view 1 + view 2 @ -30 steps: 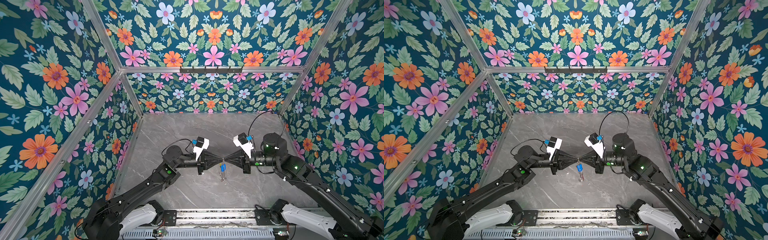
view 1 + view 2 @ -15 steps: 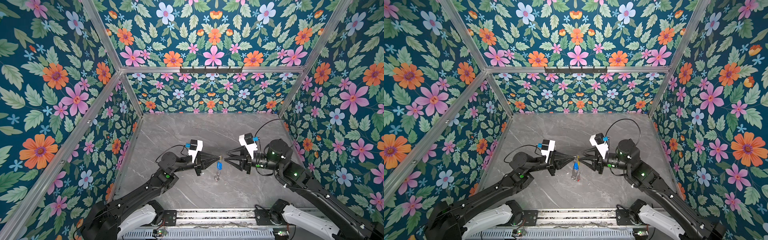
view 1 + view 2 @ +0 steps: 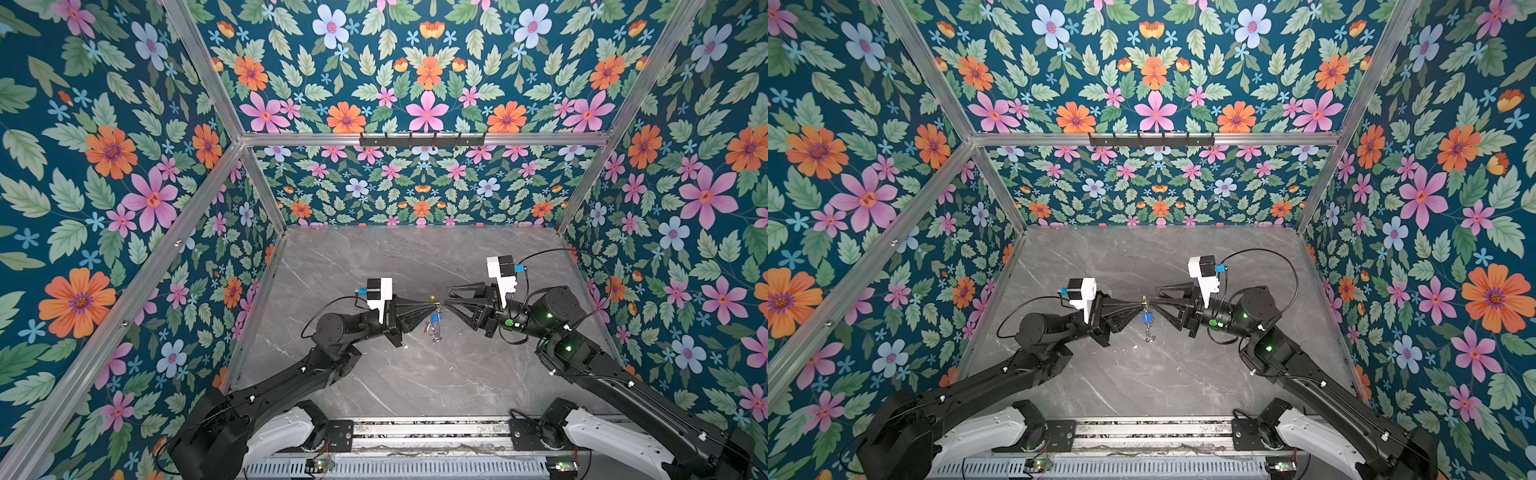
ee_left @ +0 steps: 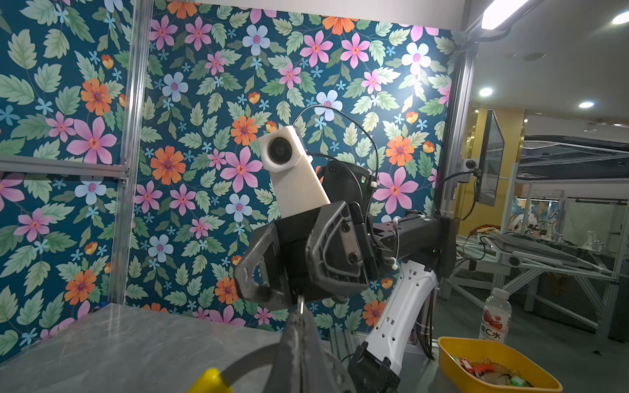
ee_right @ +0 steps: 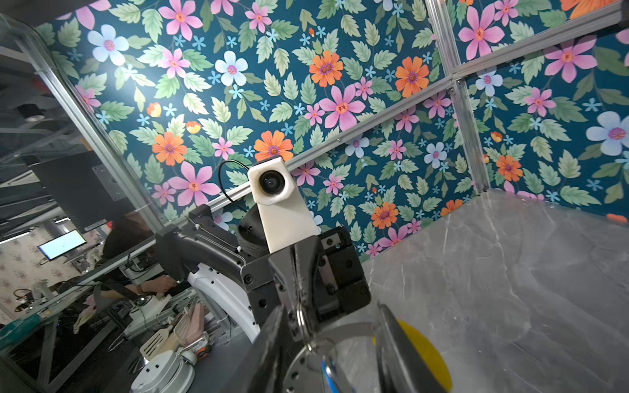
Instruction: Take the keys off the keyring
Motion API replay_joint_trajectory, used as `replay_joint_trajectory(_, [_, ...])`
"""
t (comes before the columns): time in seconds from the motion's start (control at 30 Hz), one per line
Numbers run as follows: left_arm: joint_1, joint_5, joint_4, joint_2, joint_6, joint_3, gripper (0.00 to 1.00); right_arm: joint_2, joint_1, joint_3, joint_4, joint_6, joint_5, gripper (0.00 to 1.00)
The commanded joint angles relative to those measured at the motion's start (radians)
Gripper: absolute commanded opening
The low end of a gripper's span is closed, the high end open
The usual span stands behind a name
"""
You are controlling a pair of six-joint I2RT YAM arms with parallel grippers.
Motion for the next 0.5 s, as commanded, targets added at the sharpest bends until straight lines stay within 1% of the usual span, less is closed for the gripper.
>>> replay_joint_trajectory(0.0, [0.001,-0.005,0.084,0.002,-0.013,0.003,0.00,0.008,0.028,0.016,0.047,0.002,-0.033,0.43])
replay_joint_trajectory(0.1, [0.002,0.004,0.088,0.009,-0.021,0.009,0.00,0.012,0.059,0.022,0.023,-0.031,-0.023,0.41])
replay_joint_trajectory(0.27, [0.008,0.012,0.137,0.020,-0.048,0.006,0.00,0.016,0.062,0.013,0.032,-0.027,-0.015,0.32])
replay_joint_trajectory(0.47, [0.013,0.017,0.158,0.020,-0.065,0.005,0.00,0.018,0.064,-0.001,0.051,-0.020,-0.001,0.28])
